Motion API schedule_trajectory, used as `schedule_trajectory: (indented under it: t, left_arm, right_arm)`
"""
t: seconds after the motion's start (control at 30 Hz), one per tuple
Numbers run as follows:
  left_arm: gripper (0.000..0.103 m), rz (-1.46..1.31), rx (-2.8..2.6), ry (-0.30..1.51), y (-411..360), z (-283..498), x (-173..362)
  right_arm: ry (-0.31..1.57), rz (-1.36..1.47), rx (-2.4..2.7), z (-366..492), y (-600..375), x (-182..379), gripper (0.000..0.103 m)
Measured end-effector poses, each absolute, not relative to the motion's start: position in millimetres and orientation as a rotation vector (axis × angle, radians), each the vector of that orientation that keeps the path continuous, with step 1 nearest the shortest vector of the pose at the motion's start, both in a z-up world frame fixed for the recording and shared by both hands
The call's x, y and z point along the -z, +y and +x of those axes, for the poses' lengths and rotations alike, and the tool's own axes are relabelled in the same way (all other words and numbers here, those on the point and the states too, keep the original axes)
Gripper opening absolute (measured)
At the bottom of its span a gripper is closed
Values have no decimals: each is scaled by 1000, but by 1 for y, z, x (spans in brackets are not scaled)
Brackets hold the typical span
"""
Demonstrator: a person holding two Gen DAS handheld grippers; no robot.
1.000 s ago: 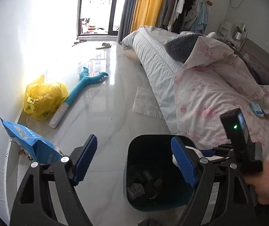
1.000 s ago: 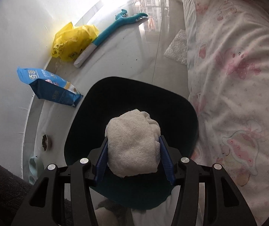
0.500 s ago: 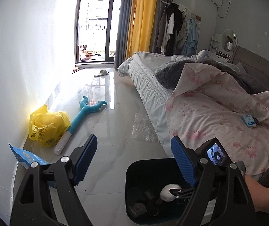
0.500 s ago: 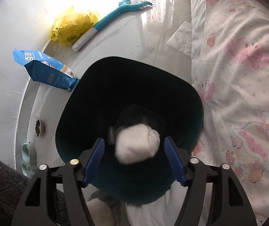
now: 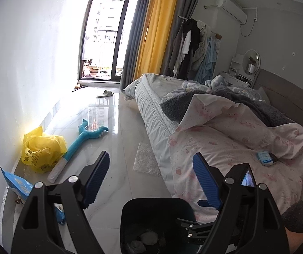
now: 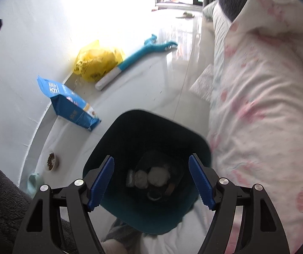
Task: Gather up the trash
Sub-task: 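Move both tools back over the bed toward the two tissue packs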
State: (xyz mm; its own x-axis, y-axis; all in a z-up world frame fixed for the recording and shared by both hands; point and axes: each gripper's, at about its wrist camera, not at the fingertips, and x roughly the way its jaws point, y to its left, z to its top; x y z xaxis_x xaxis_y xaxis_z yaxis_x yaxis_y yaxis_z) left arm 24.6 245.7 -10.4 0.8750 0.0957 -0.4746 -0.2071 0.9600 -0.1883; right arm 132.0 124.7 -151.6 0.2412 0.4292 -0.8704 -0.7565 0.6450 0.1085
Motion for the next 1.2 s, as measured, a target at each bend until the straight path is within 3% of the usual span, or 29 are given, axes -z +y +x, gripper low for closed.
schedule_trajectory:
  t: [0.33,0.77,1.2]
  left_arm:
    - [83,-274,-83,477,214,59,3]
    - [83,-286,45,515,153,96,-6]
    - [92,-260,152,611,69,146,11]
  right_arm:
    - [836,-335,-759,142,73,98,74]
    - [780,-256,-537,176,-57,76,76]
    - [705,-164,-410,195,-179,67,80]
